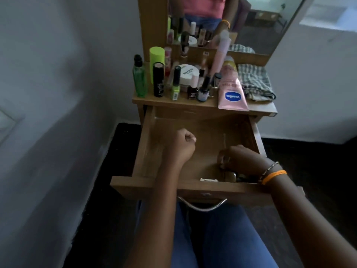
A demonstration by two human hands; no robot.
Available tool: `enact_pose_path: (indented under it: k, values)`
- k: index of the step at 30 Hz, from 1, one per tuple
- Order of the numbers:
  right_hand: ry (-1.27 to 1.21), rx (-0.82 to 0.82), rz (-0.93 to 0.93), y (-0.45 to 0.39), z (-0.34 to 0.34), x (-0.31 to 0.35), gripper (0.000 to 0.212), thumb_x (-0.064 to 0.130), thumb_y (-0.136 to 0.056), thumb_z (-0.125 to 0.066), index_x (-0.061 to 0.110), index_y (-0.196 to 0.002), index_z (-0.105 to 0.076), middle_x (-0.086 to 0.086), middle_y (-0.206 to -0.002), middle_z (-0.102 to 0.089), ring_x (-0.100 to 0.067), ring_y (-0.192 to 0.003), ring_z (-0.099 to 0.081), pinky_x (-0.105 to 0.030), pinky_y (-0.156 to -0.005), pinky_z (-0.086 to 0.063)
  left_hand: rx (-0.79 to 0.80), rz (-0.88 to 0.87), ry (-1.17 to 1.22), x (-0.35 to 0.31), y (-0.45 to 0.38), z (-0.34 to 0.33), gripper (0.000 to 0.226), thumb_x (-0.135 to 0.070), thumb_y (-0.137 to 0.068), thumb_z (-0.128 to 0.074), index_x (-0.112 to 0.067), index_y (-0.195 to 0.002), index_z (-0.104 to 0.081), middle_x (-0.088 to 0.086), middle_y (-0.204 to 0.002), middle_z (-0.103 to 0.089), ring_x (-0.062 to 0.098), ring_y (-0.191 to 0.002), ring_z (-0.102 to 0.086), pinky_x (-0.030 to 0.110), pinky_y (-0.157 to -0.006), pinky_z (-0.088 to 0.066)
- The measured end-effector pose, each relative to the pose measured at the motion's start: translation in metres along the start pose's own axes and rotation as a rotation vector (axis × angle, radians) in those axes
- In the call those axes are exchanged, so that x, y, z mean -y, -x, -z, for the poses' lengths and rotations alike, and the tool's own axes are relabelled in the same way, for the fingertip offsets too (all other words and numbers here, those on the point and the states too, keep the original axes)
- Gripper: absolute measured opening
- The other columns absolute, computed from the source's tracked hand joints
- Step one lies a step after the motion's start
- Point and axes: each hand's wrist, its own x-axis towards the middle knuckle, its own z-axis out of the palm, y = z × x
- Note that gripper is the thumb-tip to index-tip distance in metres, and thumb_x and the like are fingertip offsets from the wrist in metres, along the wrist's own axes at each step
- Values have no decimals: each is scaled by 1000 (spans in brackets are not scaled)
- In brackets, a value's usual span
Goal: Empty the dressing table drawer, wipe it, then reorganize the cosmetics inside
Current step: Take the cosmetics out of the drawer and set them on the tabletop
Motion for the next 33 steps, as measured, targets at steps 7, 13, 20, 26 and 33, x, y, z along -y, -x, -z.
enact_pose_path:
  k: [7, 13, 20, 26, 33]
  values:
    - [51, -64, -16, -17, -17, -4, 20, 15, -87, -59, 16, -107, -63, -9, -109, -64, -27, -99, -63, -40, -88, -53, -63, -35, -272, 3, -3, -3, 12, -20, -94, -51, -21, -90, -63, -5, -89, -59, 6, -71, -53, 25, -58, -44]
    - [25, -317, 87, -15, -13, -6, 25, 8, -90, -51, 6, -115, -58, -13, -126, -45, -28, -108, -56, -37, -91, -49, -221, 23, -234, 1, -2, 1, 14, -17, -94, -50, -21, -92, -63, -4, -90, -59, 4, -68, -50, 20, -49, -32]
    - [-503, -782, 339, -3, -5, 2, 23, -11, -86, -48, 2, -92, -66, -5, -97, -48, -7, -84, -53, -4, -77, -43, 90, -249, -156, -4, 2, -5, 31, -19, -83, -68, -26, -112, -60, -7, -106, -54, 4, -84, -51, 15, -63, -37]
    - [-959, -719, 388, 8, 3, 4, 17, -7, -89, -49, 6, -93, -61, -3, -98, -50, -12, -87, -60, -14, -69, -54, 170, -332, -194, -3, 4, -6, 24, -17, -86, -63, -21, -110, -63, -6, -106, -56, 9, -94, -51, 16, -67, -35]
    - [-848, -632, 312, 8, 0, 1, 24, 0, -83, -63, 18, -98, -55, 5, -88, -62, -4, -69, -63, -18, -65, -52, 126, -365, -165, -6, 4, -6, 18, -14, -94, -50, -12, -109, -60, 0, -104, -53, 14, -97, -51, 24, -76, -35]
